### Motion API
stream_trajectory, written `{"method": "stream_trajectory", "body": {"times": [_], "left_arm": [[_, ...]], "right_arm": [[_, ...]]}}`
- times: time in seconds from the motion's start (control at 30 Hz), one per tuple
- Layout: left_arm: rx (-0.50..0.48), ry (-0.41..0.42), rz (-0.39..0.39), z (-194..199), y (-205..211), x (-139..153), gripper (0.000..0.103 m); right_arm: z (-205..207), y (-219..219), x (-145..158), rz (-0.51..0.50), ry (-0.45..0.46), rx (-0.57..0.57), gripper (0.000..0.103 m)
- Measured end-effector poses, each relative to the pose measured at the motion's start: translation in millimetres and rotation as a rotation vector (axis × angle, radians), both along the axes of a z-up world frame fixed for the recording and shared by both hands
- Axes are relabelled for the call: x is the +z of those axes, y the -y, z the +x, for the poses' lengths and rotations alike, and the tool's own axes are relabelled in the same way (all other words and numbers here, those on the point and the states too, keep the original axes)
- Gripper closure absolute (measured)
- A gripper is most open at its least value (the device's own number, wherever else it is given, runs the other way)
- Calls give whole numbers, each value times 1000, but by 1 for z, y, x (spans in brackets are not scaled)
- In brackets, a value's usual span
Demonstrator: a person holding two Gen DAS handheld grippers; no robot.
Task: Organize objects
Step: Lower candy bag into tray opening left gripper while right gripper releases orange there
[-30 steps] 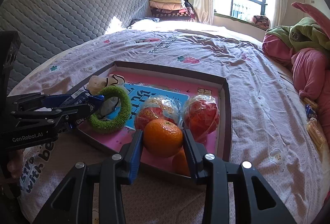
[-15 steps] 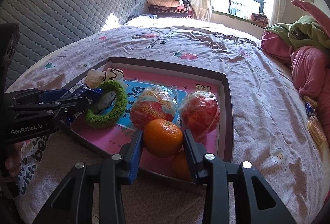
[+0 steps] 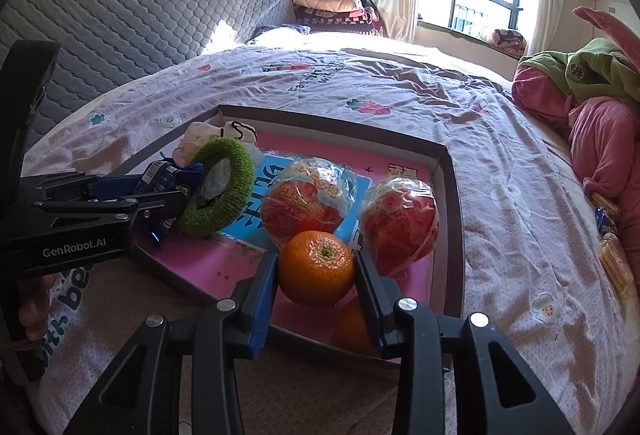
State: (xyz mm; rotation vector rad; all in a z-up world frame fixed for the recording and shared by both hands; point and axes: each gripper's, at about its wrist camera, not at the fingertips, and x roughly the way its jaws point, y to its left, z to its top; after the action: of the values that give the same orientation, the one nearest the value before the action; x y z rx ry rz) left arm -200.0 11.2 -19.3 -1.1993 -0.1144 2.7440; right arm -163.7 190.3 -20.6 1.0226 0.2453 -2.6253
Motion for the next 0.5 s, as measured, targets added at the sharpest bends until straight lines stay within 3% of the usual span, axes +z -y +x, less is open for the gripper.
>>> {"method": "stream_trajectory", "body": {"times": [0.5], "left_arm": [[-11, 18, -18, 12, -2, 0, 50]], "right_arm": [[6, -1, 6, -26, 0, 7, 63]]}}
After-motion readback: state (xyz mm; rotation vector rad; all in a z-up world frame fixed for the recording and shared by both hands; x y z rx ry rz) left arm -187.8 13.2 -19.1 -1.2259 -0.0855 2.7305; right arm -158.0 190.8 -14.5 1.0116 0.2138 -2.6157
